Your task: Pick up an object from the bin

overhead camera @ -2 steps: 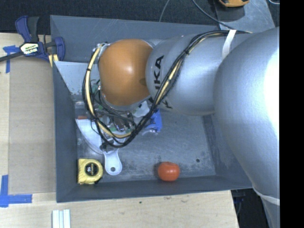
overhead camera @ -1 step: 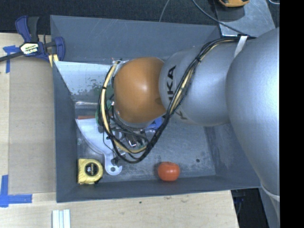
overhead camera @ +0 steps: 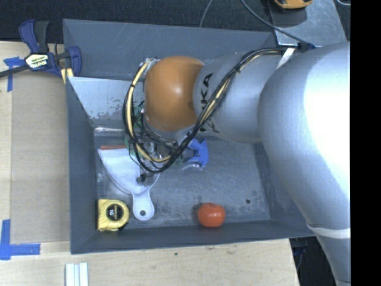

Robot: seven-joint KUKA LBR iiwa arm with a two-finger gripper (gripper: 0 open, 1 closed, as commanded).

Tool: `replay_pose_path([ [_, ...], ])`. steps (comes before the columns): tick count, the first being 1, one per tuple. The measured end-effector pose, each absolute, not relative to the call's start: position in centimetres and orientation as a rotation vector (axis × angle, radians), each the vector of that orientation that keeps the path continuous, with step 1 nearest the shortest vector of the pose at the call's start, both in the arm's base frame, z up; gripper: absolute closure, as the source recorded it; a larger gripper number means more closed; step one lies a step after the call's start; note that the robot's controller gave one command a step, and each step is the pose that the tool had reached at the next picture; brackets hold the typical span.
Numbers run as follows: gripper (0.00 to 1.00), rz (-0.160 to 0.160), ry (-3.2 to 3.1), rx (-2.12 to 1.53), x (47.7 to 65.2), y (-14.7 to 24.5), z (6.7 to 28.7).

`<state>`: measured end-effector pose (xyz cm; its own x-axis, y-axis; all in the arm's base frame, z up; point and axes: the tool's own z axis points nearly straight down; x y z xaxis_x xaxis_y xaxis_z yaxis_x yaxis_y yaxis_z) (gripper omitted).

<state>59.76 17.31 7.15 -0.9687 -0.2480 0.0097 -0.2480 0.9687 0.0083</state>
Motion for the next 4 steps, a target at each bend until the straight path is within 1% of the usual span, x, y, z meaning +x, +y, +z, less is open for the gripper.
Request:
replay_pose_path([
  [1, 0.00, -0.016, -3.113, 0.383, 59.9, 16.5, 8.8],
  [2, 0.00, -0.016, -3.118, 0.360, 59.9, 15.3, 9.9],
  [3, 0.00, -0.020, -3.101, 0.560, 58.2, 17.7, 18.8],
  [4, 0.00, -0.019, -3.093, 0.579, 58.4, 14.4, 10.1],
])
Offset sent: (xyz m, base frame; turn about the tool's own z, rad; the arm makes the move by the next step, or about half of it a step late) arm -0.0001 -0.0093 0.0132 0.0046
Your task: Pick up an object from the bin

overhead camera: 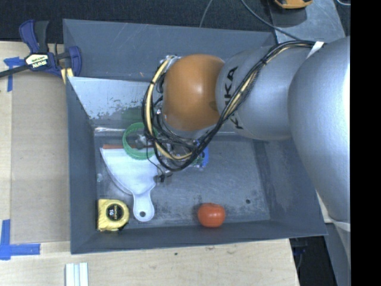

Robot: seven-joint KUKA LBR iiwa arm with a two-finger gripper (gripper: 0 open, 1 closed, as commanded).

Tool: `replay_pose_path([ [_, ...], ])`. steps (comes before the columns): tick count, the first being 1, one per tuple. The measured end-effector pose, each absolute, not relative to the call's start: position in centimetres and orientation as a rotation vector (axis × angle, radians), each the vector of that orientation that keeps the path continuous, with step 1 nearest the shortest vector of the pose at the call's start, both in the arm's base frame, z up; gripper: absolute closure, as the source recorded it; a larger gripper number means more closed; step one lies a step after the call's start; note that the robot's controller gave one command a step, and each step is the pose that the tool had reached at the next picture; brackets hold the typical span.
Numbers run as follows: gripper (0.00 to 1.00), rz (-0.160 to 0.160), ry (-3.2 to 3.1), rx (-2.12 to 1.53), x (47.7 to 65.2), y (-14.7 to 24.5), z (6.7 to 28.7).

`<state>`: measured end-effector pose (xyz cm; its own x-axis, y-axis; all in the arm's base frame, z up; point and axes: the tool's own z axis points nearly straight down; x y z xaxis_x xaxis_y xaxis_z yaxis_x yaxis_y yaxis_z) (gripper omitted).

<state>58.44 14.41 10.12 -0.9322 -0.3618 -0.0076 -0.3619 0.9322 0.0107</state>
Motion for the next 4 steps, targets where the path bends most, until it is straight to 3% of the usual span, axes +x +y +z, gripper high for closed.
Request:
replay_pose_path([
  [1, 0.00, 0.023, 3.092, -0.516, 55.7, 20.4, 11.9],
  [2, 0.00, 0.022, 3.107, -0.428, 53.1, 17.2, 11.4],
  [3, 1.00, 0.024, 3.104, -0.428, 53.2, 17.3, 11.4],
  [4, 0.00, 0.024, 3.104, -0.427, 53.2, 17.3, 11.4],
])
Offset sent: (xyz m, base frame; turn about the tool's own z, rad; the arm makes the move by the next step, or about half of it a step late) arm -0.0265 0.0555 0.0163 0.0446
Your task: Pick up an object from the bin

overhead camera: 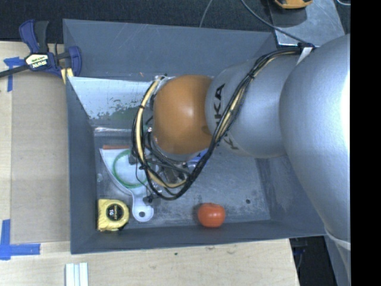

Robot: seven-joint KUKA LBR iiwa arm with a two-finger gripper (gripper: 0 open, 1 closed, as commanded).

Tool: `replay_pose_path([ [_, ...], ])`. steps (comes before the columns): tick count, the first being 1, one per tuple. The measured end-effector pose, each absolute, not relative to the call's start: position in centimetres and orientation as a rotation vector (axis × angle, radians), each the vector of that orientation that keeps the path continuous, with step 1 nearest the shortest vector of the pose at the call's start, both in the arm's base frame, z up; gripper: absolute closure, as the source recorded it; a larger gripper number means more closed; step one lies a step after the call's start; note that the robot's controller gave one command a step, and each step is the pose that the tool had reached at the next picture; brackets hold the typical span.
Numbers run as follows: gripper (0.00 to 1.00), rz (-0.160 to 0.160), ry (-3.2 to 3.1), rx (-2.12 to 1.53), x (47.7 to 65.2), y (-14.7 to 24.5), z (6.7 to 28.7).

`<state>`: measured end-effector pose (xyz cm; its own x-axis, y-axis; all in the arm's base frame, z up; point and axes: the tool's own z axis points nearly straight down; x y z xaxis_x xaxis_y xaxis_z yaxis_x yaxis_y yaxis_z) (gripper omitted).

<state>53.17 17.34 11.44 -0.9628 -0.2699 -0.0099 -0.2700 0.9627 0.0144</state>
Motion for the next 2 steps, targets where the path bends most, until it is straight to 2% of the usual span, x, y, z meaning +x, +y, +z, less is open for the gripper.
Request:
replay_pose_path([
  [1, 0.00, 0.023, 3.098, -0.425, 60.0, 14.8, 6.9],
  [2, 0.00, 0.024, 3.096, -0.391, 58.7, 13.5, 11.7],
])
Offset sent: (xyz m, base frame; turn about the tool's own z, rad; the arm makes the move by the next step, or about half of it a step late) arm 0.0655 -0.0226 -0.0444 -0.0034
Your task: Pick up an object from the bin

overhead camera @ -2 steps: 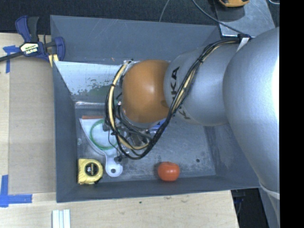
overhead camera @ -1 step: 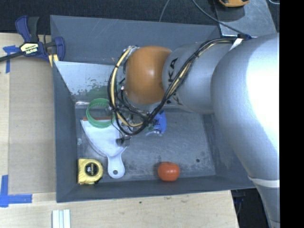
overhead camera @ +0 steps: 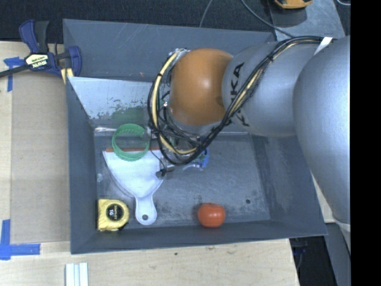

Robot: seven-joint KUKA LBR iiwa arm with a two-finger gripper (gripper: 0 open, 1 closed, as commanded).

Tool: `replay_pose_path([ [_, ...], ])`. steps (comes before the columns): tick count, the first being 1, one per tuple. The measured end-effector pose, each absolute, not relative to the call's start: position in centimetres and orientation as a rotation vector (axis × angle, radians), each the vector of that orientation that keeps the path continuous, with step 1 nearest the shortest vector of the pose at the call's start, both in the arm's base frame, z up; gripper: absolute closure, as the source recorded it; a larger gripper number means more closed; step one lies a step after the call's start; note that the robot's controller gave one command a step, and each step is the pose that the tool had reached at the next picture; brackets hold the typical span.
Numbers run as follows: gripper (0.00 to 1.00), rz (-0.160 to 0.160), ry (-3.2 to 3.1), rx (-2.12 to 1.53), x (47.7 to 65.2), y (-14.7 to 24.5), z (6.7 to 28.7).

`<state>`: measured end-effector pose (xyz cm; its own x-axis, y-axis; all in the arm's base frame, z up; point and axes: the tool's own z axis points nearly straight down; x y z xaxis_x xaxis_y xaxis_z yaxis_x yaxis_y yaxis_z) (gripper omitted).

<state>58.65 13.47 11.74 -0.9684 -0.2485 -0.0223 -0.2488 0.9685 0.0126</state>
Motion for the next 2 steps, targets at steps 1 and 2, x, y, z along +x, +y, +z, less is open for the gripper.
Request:
replay_pose_path([
  [1, 0.00, 0.025, 3.102, -0.366, 52.7, 13.7, 10.9],
  [2, 0.00, 0.023, 3.074, -0.558, 49.4, 13.7, 10.3],
])
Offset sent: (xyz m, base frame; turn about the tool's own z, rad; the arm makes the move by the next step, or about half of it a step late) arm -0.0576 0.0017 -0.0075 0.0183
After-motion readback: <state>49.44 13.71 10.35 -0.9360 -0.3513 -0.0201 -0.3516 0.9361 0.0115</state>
